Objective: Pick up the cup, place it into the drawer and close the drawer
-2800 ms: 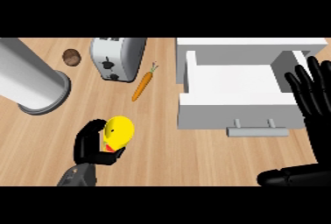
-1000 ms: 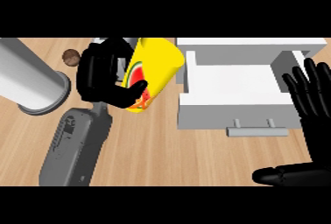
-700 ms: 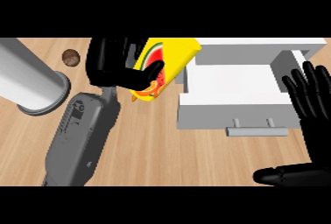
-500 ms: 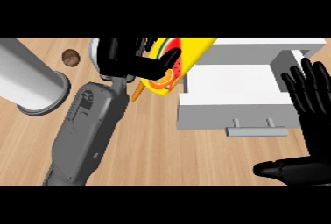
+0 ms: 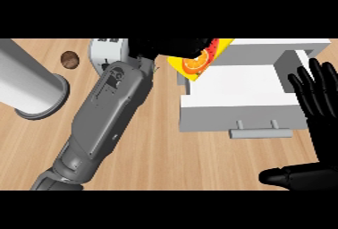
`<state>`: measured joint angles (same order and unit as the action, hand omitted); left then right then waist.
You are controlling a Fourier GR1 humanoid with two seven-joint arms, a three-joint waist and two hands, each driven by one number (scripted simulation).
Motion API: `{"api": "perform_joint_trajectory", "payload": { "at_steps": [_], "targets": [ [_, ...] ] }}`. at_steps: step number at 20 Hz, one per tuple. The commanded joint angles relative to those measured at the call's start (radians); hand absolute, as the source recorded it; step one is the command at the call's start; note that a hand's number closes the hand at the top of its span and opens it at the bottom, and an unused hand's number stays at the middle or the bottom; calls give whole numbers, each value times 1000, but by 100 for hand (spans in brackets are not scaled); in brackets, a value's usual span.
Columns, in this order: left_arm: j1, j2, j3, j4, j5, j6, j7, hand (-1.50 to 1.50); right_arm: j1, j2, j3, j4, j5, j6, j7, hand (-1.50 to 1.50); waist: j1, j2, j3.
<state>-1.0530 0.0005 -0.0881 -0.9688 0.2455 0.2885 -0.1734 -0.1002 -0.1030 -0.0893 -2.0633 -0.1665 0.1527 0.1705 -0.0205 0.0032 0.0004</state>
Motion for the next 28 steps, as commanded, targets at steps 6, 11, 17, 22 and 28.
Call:
{"api": "perform_joint_trajectory", "payload": {
  "at_steps": [6, 11, 17, 22, 28],
  "targets": [
    [-125, 0, -100, 276, 134, 61, -127, 150, -2, 34, 19, 38, 31, -22, -39, -150, -11, 4, 0],
    [-182, 0, -165, 425, 218, 98, -188, 150, 43, 29, 59, -26, 37, 12, -39, -150, -40, 10, 0],
    [-243, 0, -250, 526, 272, 94, -208, 150, 7, 13, 23, 47, 21, 24, -61, -150, -44, 13, 1],
    [-221, 0, -366, 531, 328, 113, -215, 150, 39, 2, 2, 65, -7, 61, -110, -150, -59, 14, 1],
    [-257, 0, -482, 577, 330, 197, -161, 150, -31, 10, 36, 37, -27, 45, -32, -150, -100, 22, 2]
  ]
}}
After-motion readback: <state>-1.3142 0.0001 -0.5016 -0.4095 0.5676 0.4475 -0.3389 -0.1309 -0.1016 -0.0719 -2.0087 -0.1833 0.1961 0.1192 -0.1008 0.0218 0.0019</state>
